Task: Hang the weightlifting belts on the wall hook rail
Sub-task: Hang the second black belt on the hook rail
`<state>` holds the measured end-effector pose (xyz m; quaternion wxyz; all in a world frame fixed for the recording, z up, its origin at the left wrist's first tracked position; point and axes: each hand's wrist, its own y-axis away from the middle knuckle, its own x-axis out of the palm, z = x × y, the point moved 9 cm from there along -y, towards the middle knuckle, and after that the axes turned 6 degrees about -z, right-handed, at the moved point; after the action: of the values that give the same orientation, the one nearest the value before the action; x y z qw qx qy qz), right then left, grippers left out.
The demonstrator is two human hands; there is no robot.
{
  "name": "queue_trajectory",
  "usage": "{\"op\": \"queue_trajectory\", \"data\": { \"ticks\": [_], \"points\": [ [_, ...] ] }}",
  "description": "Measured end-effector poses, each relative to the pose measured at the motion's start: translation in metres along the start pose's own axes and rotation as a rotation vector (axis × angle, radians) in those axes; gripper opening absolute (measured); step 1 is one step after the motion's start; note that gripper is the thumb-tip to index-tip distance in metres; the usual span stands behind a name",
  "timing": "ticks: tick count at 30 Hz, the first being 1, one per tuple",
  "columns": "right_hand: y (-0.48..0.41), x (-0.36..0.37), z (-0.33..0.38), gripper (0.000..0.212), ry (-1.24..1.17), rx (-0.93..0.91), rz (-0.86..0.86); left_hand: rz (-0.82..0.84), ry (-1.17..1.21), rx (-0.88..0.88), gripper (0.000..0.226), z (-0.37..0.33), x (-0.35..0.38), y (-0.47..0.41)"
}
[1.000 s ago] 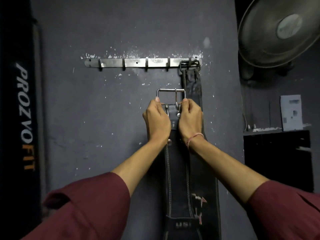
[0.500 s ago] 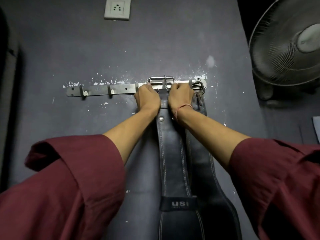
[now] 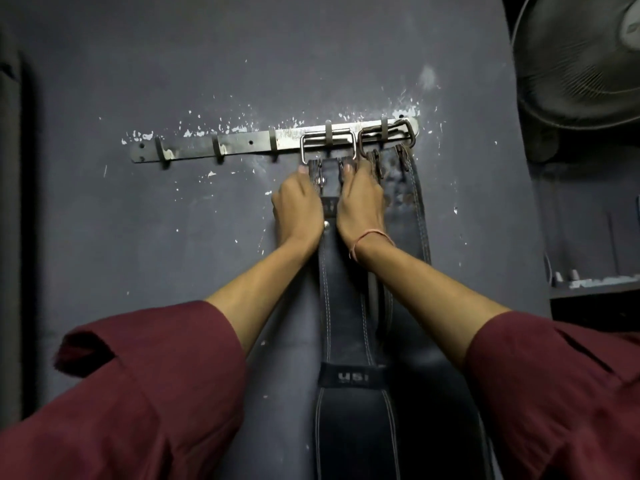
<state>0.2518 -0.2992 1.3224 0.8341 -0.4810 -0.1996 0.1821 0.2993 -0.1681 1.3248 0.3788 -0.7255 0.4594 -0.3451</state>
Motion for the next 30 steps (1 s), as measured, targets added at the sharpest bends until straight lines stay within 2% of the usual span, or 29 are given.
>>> {"op": "queue_trajectory", "data": {
  "ticks": [3,9,14,19,24,30],
  "points": [
    [0.024,-0.009,0.000,0.039,-0.137,0.024,0.046,0.048,0.022,-0.049,0.046,0.015,-0.014,0.030],
    [0.111,-0.038,-0.019,0.052,0.001,0.100,0.088,0.182,0.035,-0.036,0.035,0.037,-0.042,0.095],
    [0.209,-0.066,-0.018,0.047,0.056,0.173,0.097,0.248,0.068,-0.109,0.034,0.066,-0.094,0.163],
    [0.299,-0.072,-0.007,0.048,0.022,0.330,0.240,0.343,0.033,-0.213,0.031,0.098,-0.146,0.245],
    [0.384,-0.088,0.003,0.041,0.043,0.416,0.341,0.368,-0.002,-0.292,0.025,0.119,-0.208,0.313],
    [0.510,-0.128,-0.016,0.042,0.095,0.580,0.518,0.500,-0.041,-0.477,0.019,0.159,-0.265,0.421]
  ]
}}
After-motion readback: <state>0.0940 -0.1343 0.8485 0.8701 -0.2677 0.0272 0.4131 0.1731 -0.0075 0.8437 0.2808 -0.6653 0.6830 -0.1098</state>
